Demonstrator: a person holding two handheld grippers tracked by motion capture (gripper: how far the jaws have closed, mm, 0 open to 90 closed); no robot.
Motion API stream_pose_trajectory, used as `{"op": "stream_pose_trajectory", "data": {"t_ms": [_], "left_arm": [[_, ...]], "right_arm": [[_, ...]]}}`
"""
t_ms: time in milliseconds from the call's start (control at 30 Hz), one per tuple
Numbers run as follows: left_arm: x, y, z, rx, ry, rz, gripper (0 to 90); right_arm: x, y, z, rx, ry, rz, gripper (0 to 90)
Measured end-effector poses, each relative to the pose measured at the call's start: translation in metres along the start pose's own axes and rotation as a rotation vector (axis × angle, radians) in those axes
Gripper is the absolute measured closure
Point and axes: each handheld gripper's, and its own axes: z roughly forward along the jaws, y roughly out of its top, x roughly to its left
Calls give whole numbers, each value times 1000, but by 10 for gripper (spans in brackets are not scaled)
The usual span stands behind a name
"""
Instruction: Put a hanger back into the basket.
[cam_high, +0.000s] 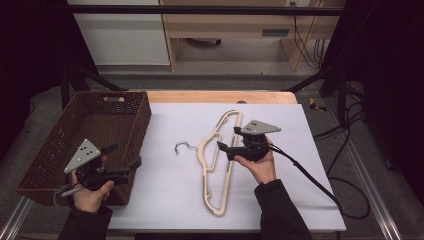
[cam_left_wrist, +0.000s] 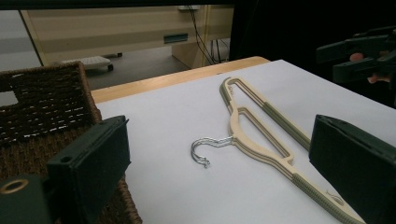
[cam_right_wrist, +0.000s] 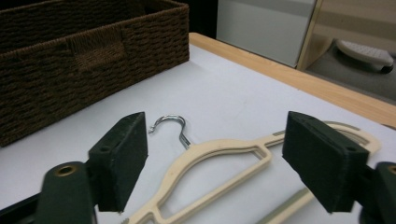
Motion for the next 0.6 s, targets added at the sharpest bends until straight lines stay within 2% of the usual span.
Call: {"op": "stream_pose_trajectory", "data": {"t_ms": [133, 300, 333, 500, 600], "left_arm": [[2, -1, 0, 1, 3, -5, 50], [2, -2, 2, 8, 5, -2, 50], [1, -2, 3, 9, 5, -1, 50], [2, -2, 3, 11, 10, 6, 50], [2, -3, 4, 14, 12, 5, 50]], "right_arm": [[11, -2, 17, 48, 15, 8, 317], [21, -15, 33, 103, 40, 18, 412], [23, -19, 37, 122, 37, 32, 423], [26, -34, 61, 211, 23, 18, 428], [31, -41, 73, 224, 28, 55, 424]]}}
